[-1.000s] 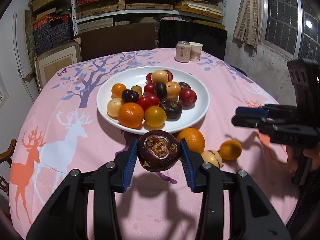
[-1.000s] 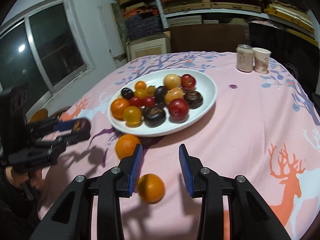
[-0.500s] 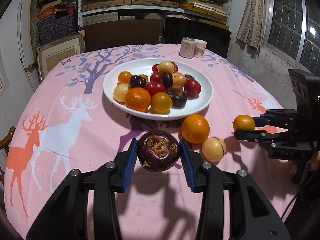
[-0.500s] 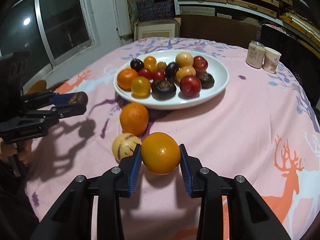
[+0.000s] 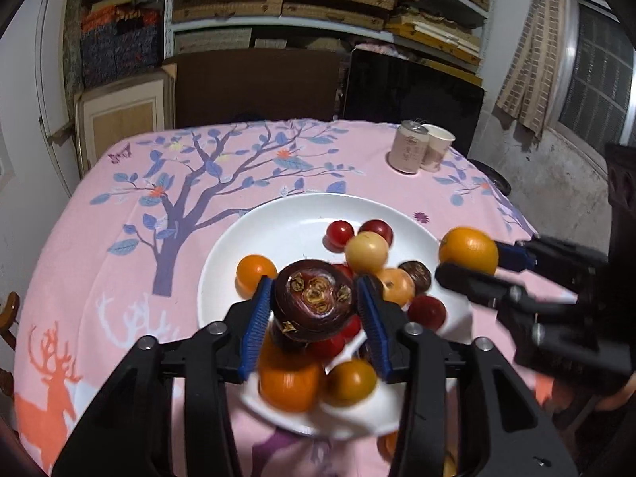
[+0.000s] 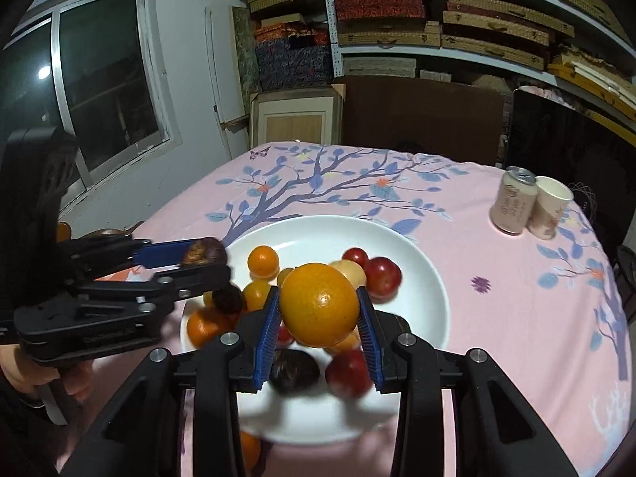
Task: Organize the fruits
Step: 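Release the dark plum and orange onto the white plate, then grasp an orange with the left tool while the right tool grasps a pale yellow fruit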
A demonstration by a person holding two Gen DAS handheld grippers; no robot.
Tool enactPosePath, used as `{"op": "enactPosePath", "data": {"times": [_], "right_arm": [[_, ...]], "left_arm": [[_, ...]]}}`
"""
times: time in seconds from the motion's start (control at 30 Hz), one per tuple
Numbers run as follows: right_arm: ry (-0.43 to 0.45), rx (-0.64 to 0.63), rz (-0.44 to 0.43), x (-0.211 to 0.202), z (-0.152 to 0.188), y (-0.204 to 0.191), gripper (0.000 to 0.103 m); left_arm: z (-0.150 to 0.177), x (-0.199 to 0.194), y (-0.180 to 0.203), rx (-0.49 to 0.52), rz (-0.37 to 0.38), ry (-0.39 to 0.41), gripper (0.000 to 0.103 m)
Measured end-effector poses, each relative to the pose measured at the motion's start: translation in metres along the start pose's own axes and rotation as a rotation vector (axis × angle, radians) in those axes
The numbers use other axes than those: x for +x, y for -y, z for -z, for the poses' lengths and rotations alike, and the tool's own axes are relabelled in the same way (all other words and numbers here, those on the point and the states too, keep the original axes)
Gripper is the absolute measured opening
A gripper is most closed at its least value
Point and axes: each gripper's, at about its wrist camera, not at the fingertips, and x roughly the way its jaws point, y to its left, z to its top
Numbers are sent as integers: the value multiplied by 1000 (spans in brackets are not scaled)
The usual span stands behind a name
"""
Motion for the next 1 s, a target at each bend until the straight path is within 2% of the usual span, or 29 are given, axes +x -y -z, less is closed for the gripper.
{"op": "enactPosePath", "data": {"times": [0.03,0.1,0.2,0.3,0.43,0.6,0.7,0.83,0.87,0.9,0.93,0.97,1.0], "right_arm": [[-12,-8,1,8,-1,0,61],[-23,-12,13,12,1,-2,61],[-8,29,-8,-1,11,1,61],[-9,40,-11,-20,30,1,65],[-57,30,-30,-40,64,-12,71],[-145,-32,-95,-51,114,-46,74],[-174,-102,-89,-48,132,-68,74],[-191,-156,-63,-36,136,-88,74],[-200,-159,-60,-30,137,-89,68],[-215,-150,-58,-25,137,-89,54],[-215,-136,-44,-23,137,-86,46],[-210,-115,-45,-22,136,-81,40],[-206,-88,-62,-23,135,-76,40]], "left_arm": [[-4,9,-3,-14,-1,-21,58],[-6,16,-8,-30,-7,-36,58],[1,5,-7,-17,-4,-8,65],[21,-12,-1,20,3,2,71],[64,-34,10,68,8,-22,83],[117,-51,15,102,-21,-70,83],[137,-58,9,86,-40,-91,83],[151,-61,-5,23,-42,-118,83],[153,-61,-7,11,-41,-124,83],[154,-61,-9,4,-41,-128,83],[155,-62,-10,-3,-40,-130,83],[156,-62,-10,-7,-37,-132,83],[157,-62,-8,-7,-35,-131,83]]}}
